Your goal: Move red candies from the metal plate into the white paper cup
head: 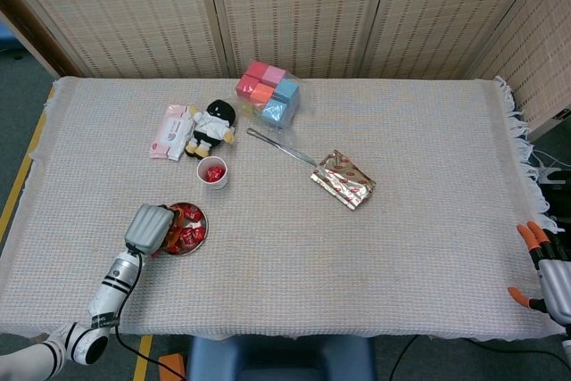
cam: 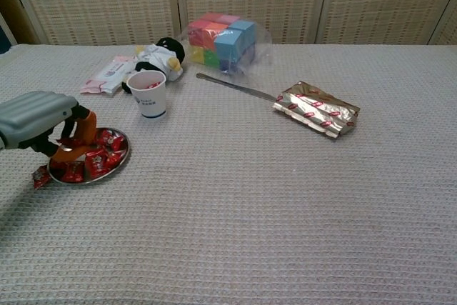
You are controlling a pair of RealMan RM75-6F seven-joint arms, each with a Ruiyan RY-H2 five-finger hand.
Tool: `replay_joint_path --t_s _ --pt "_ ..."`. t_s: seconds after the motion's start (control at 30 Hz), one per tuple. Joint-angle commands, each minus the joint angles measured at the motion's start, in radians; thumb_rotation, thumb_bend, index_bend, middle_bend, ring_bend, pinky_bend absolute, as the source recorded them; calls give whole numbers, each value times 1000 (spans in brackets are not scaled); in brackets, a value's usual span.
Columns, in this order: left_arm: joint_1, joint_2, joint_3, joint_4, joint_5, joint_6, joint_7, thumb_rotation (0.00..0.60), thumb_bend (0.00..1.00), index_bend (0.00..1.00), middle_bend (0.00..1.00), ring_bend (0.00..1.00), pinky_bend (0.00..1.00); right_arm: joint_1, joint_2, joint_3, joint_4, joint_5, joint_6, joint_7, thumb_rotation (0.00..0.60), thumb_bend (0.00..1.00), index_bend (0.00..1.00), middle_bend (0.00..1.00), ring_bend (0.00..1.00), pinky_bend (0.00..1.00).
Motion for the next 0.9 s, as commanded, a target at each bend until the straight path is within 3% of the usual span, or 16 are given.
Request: replay_joint_path --t_s 0.03,0.43,0.7,0.9 --pt "-13 13 -16 -19 -5 -1 8 600 458 622 604 573 998 1 0 0 0 1 -2 -1 600 91 0 0 0 189" --pt "-135 37 -136 -100 -41 -47 35 600 458 621 594 574 977 9 -9 5 4 21 -20 -19 600 90 0 0 0 189" --pt "-256 -50 -199 27 -70 -106 45 600 458 614 586 548 934 16 -13 13 8 48 -37 -26 600 90 0 0 0 190" --pt "-322 -117 -209 173 -82 -144 24 600 457 596 580 518 889 16 -13 16 11 62 -41 -29 600 91 0 0 0 190"
